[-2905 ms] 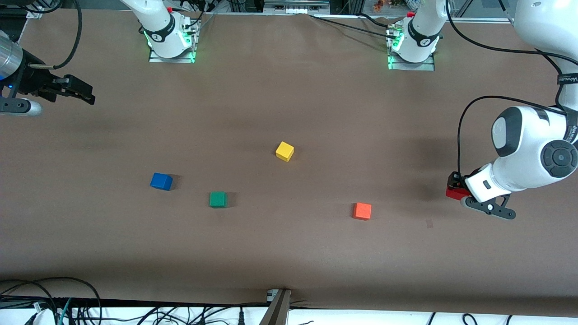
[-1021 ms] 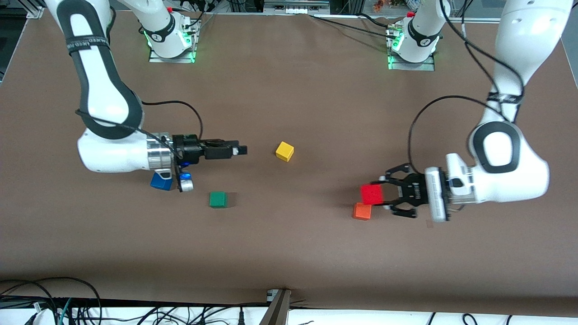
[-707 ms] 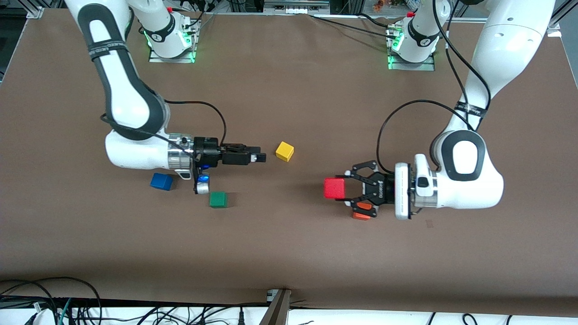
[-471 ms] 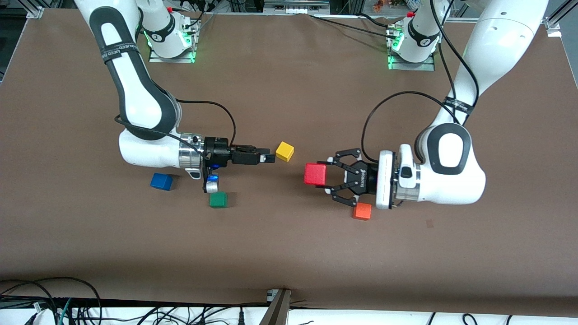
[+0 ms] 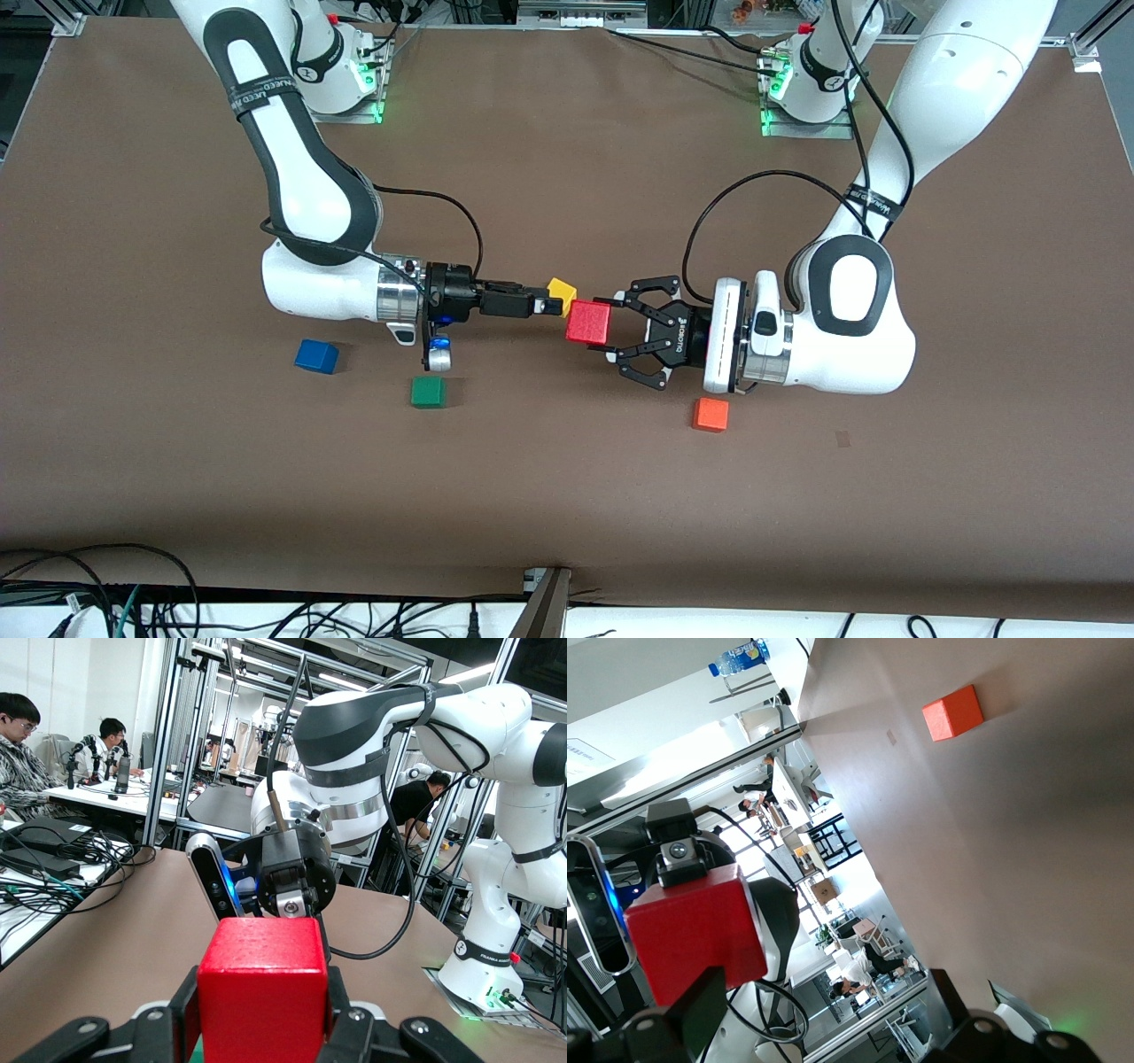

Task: Pass red block to right arm, stack on blue
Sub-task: 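Close the right gripper on the red cube held by the left gripper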

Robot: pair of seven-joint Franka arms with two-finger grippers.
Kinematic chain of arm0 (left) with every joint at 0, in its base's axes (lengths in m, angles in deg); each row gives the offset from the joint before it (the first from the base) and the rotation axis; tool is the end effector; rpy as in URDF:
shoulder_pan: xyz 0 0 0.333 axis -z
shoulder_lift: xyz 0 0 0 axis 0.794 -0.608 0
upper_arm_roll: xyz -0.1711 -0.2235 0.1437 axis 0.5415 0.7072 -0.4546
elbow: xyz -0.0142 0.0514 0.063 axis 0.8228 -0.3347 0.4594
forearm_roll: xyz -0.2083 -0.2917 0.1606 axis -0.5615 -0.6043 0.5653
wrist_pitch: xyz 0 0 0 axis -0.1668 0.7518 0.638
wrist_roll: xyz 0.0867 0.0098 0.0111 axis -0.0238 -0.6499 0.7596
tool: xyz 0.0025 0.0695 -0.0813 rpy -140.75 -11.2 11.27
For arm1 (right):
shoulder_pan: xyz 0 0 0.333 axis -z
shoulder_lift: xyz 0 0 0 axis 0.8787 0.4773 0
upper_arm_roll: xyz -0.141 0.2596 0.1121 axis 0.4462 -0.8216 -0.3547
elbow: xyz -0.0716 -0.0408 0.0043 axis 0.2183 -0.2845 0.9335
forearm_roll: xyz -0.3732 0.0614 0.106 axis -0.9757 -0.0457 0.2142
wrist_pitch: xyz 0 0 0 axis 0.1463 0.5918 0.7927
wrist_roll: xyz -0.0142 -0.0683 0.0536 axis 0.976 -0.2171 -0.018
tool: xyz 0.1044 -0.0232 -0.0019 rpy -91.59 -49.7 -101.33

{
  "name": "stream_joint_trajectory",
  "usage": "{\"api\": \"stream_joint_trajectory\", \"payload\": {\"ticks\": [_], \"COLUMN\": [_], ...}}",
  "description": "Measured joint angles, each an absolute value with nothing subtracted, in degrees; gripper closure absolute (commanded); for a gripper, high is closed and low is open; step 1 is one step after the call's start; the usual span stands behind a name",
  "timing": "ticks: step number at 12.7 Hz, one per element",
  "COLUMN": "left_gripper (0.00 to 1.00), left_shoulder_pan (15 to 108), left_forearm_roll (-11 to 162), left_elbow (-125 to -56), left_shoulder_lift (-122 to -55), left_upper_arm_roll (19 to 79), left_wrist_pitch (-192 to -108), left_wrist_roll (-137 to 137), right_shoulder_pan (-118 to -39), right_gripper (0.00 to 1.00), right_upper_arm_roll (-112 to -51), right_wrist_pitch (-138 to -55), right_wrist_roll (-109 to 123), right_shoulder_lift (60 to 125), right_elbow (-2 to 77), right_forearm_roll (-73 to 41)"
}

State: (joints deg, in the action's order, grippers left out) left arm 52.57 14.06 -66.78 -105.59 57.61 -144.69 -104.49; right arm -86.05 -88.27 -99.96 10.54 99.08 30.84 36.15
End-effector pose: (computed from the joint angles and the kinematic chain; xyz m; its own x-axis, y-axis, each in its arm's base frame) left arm 0.6839 -0.3060 0.3832 0.2154 -0.1801 0.9598 -0.9652 0.1100 0.2373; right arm 0.6127 0.3534 0.3607 0.8904 -0.0975 -0.4446 -0.4545 -0.2420 -0.8572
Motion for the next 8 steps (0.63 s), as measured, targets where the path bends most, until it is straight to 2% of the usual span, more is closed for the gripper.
{"api": "stream_joint_trajectory", "payload": {"ticks": [4, 8], "left_gripper": [1.00, 1.00], "left_shoulder_pan": [53.09, 53.99], "left_forearm_roll": [13.19, 12.71], "left_elbow": [-66.72, -65.73], "left_shoulder_lift": [-105.99, -106.94], "left_upper_arm_roll": [57.61, 57.61], "left_wrist_pitch": [-144.69, -144.81], "left_wrist_roll": [-104.55, -104.68], "right_shoulder_pan": [-85.14, -82.91], "right_gripper": [0.00, 0.00], "right_upper_arm_roll": [-87.34, -86.93], "right_wrist_pitch": [-92.75, -90.92], "right_wrist_roll": [10.37, 10.27], "right_shoulder_lift": [98.70, 98.66], "right_elbow": [30.45, 30.14], "right_forearm_roll": [36.21, 39.83]}}
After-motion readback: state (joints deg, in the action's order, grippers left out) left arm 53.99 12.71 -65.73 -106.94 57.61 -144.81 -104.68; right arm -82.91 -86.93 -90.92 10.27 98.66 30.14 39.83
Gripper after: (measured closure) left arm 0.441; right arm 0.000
